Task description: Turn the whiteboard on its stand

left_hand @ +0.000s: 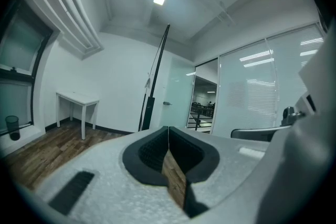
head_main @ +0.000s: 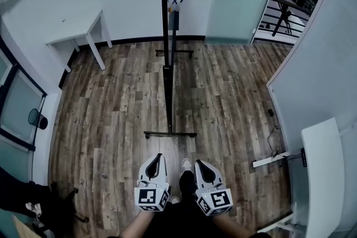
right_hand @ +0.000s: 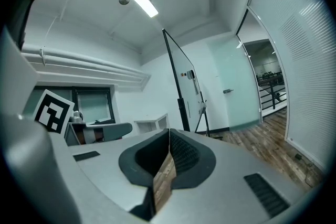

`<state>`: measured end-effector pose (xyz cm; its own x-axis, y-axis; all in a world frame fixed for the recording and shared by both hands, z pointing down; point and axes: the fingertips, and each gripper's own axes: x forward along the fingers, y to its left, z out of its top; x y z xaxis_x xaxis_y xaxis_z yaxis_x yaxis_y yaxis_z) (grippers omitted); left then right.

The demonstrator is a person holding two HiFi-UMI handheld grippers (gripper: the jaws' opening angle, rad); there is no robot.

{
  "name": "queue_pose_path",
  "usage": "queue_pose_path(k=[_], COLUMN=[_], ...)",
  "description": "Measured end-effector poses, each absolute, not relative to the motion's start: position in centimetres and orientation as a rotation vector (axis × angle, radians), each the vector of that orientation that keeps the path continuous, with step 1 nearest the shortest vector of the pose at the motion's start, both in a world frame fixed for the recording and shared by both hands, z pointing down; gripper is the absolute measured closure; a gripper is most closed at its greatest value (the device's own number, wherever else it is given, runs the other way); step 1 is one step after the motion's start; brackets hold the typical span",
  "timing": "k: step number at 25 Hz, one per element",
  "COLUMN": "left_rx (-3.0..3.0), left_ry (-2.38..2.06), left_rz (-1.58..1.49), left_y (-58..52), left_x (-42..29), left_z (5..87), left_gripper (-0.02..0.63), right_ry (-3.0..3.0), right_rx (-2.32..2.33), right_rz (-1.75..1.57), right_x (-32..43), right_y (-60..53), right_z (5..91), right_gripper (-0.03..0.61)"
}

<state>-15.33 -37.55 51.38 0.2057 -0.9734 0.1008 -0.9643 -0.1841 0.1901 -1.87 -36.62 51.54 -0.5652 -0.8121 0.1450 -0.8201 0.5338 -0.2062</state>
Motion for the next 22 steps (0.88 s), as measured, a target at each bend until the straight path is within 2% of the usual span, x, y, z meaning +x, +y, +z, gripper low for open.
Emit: queue_pose_path(k=[22], left_rx=[2.196], left_ry=[-1.931], left_rz=[-0.003], left_y=[-62.7], left_x=[-15.3], left_z=[53.8], left_gripper=[0.583], right_ry=[-2.759], right_rx=[1.312], right_rz=[0.392], right_x=[-1.2], right_y=[-60.0], right_z=[51.3], right_gripper=[0.563])
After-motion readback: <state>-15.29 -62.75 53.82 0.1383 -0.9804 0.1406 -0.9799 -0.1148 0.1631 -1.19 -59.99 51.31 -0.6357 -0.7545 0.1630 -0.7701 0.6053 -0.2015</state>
